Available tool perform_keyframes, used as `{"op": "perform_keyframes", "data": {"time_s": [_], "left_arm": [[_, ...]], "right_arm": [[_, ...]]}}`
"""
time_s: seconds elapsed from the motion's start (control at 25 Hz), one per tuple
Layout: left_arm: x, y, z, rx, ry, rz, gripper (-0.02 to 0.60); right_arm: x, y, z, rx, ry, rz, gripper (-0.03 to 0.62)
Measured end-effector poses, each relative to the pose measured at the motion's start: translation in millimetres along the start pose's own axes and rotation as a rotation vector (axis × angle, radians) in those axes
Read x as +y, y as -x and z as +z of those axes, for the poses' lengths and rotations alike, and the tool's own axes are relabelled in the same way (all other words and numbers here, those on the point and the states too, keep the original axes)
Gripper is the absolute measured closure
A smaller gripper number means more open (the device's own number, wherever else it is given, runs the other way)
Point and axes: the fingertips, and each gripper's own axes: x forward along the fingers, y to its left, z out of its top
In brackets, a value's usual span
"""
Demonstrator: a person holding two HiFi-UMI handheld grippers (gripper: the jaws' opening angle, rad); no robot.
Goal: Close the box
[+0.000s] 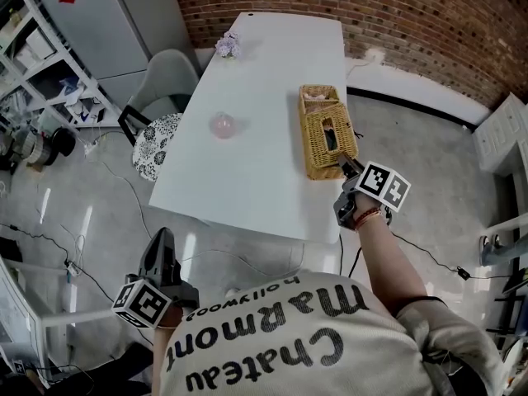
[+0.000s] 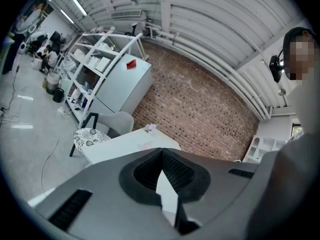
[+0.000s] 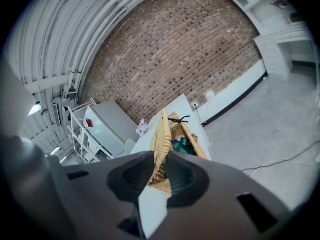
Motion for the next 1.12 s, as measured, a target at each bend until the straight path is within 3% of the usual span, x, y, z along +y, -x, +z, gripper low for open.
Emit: {"op": "perform_keyframes", "data": {"time_s": [0.52,0.84,1.12], "left_arm": [[2,-3,0,0.009,-0.034,0.009,0.581],[-7,-1,4,-0.008,-0.078,0.002,0.581],[-1,14,0,-0.021,-0.058,0.031,0.581]], "right_arm": [[-13,-4,-6,0.013,-0.064,-0.016,0.508],[-18,-3,-3,0.03,0.024,-0.112,0.479],[-18,-5,-9,0.061,0.044,-0.171,0.457]]}}
